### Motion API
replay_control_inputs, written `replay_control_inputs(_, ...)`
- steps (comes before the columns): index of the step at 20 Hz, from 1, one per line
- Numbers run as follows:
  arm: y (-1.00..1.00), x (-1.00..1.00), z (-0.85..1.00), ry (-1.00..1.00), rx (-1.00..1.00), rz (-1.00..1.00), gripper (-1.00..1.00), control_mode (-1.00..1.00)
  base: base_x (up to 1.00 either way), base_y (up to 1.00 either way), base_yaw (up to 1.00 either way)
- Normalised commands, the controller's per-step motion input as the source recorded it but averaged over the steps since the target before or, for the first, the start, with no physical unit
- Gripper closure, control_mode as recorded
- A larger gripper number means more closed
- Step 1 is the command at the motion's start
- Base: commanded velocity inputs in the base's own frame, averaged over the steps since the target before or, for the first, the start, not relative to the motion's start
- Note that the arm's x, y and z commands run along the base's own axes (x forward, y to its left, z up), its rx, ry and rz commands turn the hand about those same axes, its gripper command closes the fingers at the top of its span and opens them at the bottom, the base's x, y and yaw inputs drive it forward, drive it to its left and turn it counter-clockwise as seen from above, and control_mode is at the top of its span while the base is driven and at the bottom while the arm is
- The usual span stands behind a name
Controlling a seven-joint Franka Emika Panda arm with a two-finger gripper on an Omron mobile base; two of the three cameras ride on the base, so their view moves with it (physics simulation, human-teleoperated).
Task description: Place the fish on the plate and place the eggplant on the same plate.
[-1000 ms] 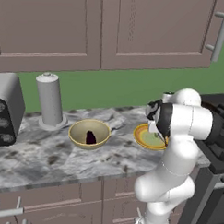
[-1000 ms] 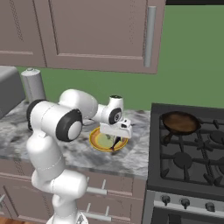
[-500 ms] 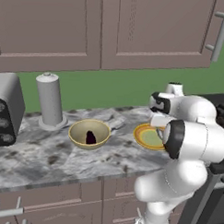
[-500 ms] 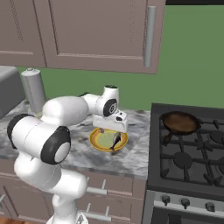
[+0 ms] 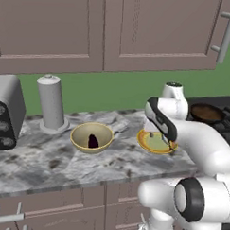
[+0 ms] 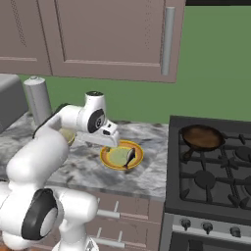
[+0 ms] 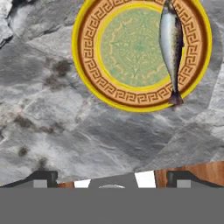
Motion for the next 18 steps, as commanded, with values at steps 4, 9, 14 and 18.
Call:
replay_control_inputs(4, 0.64, -0.53, 0.64, -0.16, 0.0, -0.02, -1.0, -1.0, 0.0, 0.0, 0.0)
replay_control_inputs(9, 0.62, -0.31, 0.39, -0.17, 0.0, -0.05, -1.0, -1.0, 0.0, 0.0, 0.0)
replay_control_inputs(14, 0.76, -0.01, 0.39, -0.05, -0.01, -0.02, -1.0, -1.0, 0.0, 0.0, 0.0)
replay_control_inputs(18, 0.62, 0.2, 0.29, 0.04, -0.03, 0.0, -1.0, -1.0, 0.0, 0.0, 0.0)
